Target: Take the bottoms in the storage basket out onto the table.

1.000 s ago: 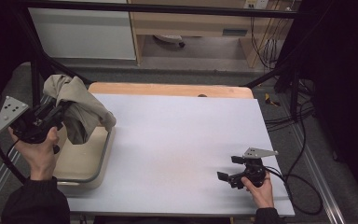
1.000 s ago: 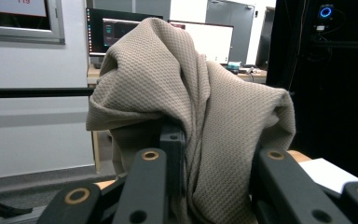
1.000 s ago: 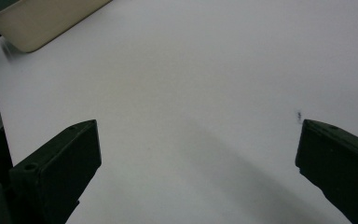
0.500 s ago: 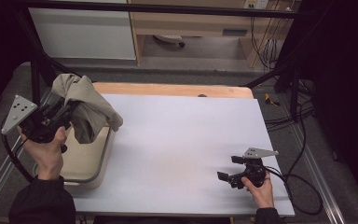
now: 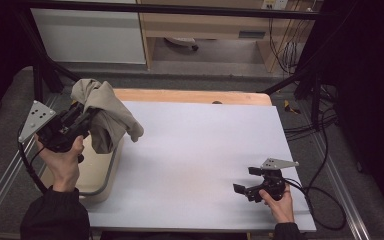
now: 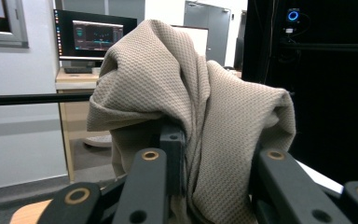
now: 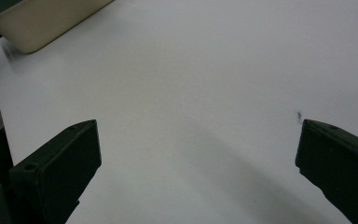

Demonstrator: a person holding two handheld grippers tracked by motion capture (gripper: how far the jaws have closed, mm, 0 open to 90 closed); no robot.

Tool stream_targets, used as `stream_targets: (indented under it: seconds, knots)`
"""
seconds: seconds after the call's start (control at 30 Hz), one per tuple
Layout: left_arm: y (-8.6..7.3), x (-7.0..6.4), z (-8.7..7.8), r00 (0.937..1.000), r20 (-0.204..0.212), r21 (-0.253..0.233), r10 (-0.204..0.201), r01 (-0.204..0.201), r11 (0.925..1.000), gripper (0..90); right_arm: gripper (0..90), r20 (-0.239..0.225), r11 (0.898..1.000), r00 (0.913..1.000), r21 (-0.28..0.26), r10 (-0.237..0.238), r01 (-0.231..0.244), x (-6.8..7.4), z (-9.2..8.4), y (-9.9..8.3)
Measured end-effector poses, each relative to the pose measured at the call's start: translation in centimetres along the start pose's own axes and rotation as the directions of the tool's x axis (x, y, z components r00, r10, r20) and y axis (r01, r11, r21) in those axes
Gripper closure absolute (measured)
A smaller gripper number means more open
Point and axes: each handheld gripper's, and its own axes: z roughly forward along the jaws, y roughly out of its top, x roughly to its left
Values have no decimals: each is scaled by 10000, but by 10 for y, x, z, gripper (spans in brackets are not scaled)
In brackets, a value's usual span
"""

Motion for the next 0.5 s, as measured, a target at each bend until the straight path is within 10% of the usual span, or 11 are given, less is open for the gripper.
stream_targets:
  seconds: [0.5]
  knots:
    - [-6, -23, 18, 9984, 560, 158, 64, -73, 9998, 722, 6, -18, 10000, 10000, 22, -5, 5, 0, 0, 0]
